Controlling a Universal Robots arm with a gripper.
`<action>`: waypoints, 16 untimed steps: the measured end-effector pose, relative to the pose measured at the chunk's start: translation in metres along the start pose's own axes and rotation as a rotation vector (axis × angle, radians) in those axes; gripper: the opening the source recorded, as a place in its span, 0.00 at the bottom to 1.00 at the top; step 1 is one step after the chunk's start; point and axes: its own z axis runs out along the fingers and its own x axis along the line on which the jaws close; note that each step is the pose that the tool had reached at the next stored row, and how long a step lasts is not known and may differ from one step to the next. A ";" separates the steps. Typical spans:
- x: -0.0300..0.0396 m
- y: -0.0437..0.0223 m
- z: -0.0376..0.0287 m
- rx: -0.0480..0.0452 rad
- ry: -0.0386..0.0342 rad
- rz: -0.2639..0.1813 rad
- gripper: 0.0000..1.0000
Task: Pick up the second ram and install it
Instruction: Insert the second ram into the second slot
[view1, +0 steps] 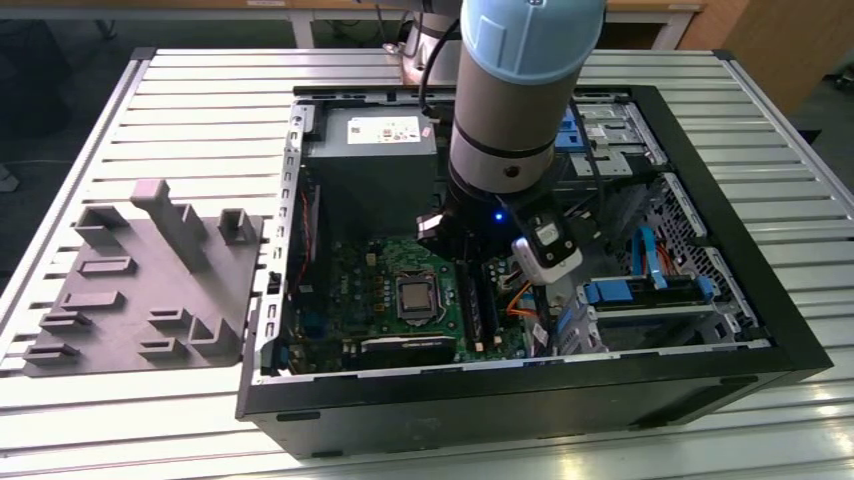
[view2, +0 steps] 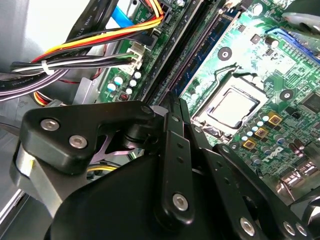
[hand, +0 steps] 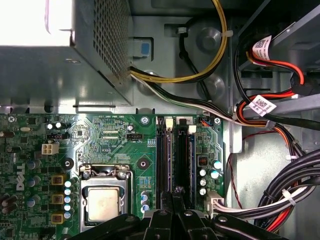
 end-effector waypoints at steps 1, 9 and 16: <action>0.0000 0.0000 0.0004 -0.0003 -0.0001 0.000 0.12; 0.0000 0.0000 0.0019 -0.0005 -0.0002 0.000 0.12; 0.0001 -0.0002 0.0036 0.0000 0.0000 0.000 0.12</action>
